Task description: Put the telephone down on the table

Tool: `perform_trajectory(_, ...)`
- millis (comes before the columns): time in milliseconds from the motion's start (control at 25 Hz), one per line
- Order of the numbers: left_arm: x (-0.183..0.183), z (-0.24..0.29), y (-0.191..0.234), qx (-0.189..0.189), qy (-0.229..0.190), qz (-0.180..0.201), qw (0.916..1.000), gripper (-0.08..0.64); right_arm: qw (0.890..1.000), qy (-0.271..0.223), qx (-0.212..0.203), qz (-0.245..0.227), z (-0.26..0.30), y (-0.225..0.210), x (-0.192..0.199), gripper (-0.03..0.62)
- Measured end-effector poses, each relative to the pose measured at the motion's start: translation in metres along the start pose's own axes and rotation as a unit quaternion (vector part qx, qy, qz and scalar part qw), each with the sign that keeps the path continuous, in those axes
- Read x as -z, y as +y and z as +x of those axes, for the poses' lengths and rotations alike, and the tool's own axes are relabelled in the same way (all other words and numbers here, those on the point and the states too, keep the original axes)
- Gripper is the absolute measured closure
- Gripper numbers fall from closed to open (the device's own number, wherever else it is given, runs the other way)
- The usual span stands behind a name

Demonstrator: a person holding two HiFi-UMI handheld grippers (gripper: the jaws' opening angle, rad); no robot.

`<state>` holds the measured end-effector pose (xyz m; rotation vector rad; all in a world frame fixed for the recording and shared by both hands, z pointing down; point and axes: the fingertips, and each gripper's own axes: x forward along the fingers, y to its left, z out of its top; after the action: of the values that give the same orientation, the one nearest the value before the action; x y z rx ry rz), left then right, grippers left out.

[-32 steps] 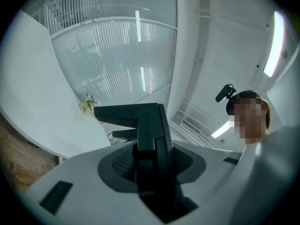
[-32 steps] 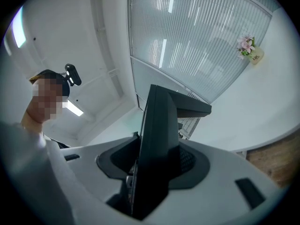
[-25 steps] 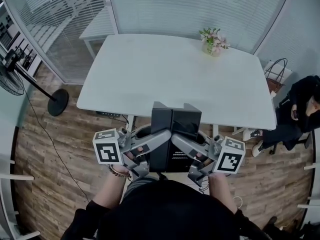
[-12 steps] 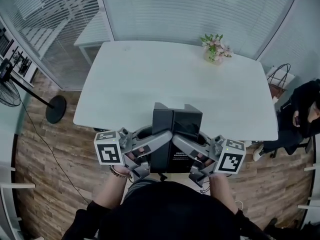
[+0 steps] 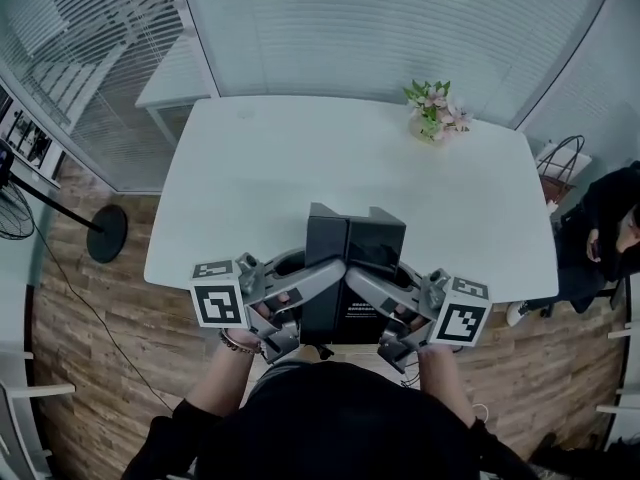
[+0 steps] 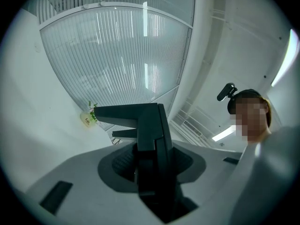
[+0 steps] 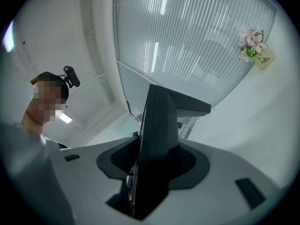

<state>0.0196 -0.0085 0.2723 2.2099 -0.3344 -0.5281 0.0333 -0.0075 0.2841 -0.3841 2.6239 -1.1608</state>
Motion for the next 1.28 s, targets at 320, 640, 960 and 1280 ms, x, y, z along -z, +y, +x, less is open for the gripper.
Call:
perform_trajectory(320, -0.032, 0.006, 0.033, 0.006, 0.01, -0.011, 0.9999, 0.38, 1.0, -0.009, 0.014, 0.004, 0.025, -0.031, -0.022, 0.399)
perform_trajectory(640, -0.052, 0.007, 0.064, 0.009, 0.018, -0.029, 0.9994, 0.38, 0.999, -0.014, 0.033, 0.015, 0.045, -0.06, -0.033, 0.399)
perform_trajectory(960, -0.06, 0.006, 0.088, 0.016, 0.031, -0.043, 0.9985, 0.38, 0.998, -0.023, 0.05, 0.023, 0.055, -0.082, -0.035, 0.399)
perform_trajectory(1280, -0.063, 0.007, 0.112, 0.01, 0.03, -0.059, 0.9978, 0.38, 0.997, -0.011, 0.059, 0.041, 0.061, -0.106, -0.035, 0.399)
